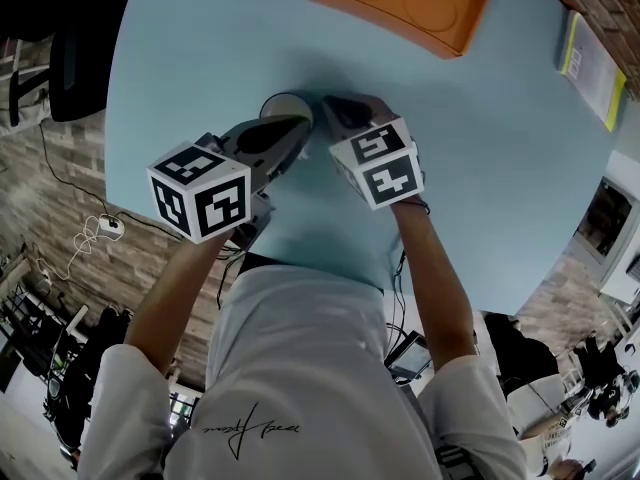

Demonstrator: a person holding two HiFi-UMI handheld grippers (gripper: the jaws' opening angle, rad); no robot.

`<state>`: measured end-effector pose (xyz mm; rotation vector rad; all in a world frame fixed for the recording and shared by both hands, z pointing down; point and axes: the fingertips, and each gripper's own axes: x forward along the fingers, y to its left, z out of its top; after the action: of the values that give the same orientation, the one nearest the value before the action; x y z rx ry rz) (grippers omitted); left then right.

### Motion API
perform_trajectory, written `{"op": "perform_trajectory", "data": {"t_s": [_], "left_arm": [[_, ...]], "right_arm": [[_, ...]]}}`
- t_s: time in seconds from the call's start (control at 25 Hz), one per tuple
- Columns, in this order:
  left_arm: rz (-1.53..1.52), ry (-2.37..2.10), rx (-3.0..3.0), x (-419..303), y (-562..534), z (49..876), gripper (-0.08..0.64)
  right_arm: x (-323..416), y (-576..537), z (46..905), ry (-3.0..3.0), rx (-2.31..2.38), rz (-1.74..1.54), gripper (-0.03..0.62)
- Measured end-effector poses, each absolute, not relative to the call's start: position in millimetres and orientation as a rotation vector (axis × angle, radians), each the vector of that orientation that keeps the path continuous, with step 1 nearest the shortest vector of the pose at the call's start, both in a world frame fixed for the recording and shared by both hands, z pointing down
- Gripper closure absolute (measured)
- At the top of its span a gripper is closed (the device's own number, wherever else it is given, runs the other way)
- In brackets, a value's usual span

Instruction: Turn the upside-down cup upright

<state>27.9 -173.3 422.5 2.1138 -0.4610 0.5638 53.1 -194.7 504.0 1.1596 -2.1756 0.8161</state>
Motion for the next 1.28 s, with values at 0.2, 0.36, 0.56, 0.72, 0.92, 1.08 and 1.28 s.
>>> {"op": "perform_trajectory", "data": {"t_s": [0.2,0.36,0.56,0.72,0.92,1.08,1.28], "left_arm": [[0.57,-0.473,2.116,26.9,-175.1,423.6,0.549],[0.555,-0.482,2.109,25.8,-177.9,423.5,0.551],[0.552,-0.488,2.113,28.7,-179.3,423.0,0.549],[0.552,-0.49,2.112,29.2,-181.0,422.7,0.549],[0.563,-0.498,2.116,32.1,-186.6,423.2,0.549],[0.564,-0.503,2.11,23.7,-179.8,423.6,0.549],[0.557,-0.503,2.107,27.9,-174.6,423.7,0.549]], "right_arm": [[53.9,-194.3,503.7,-2.164,1.154,0.837,0.571],[57.8,-194.8,504.8,-2.157,1.166,0.847,0.571],[58.1,-194.4,505.6,-2.163,1.16,0.847,0.571],[58.9,-196.2,506.2,-2.163,1.158,0.846,0.571],[61.4,-200.8,505.4,-2.165,1.148,0.846,0.571],[54.6,-192.9,502.3,-2.167,1.154,0.844,0.571],[56.2,-191.7,498.6,-2.171,1.144,0.841,0.571]]}}
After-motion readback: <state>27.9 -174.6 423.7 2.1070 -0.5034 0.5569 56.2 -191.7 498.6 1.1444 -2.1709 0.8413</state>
